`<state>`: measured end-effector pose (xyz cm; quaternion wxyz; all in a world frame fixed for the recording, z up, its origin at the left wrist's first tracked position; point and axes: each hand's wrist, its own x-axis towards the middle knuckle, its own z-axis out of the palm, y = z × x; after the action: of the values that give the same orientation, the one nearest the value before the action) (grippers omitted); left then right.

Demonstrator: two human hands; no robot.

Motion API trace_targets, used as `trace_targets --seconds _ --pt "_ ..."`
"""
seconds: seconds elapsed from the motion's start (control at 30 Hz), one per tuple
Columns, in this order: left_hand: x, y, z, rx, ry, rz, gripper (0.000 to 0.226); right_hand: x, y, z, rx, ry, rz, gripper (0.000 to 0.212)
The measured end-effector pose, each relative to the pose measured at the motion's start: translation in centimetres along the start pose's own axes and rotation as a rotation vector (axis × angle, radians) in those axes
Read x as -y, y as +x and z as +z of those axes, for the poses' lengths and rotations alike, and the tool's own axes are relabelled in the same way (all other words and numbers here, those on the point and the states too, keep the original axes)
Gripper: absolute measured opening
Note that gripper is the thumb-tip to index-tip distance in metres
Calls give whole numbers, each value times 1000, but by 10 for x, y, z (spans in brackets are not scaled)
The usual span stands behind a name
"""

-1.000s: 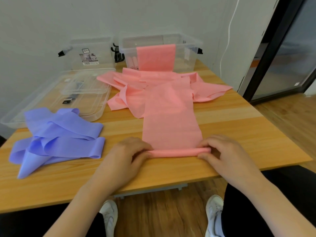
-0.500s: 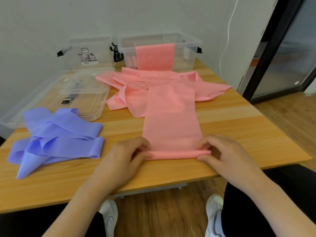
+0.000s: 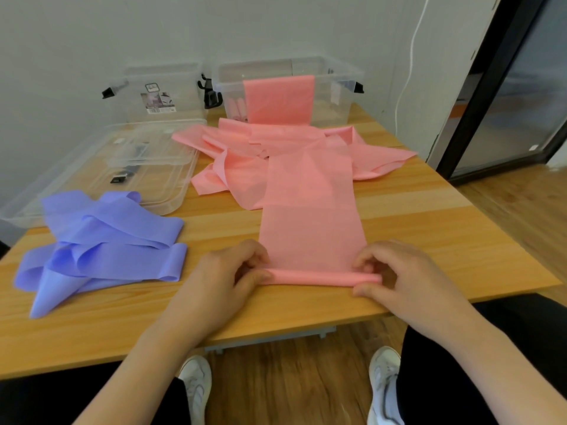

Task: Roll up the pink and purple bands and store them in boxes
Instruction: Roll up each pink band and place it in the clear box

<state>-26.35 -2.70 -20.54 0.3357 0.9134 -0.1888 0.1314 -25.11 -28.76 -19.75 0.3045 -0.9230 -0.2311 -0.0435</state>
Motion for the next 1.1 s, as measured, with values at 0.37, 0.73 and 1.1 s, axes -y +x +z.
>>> trace_targets --seconds 0.37,0.73,1.1 --pt "1 0 1 32 42 37 30 -3 2 3 -30 -19 -11 16" --pt "2 1 2 55 76 83 33 -4 4 1 -80 -18 -2 9" --pt "3 2 2 62 76 94 33 -7 3 5 -93 -48 -34 9"
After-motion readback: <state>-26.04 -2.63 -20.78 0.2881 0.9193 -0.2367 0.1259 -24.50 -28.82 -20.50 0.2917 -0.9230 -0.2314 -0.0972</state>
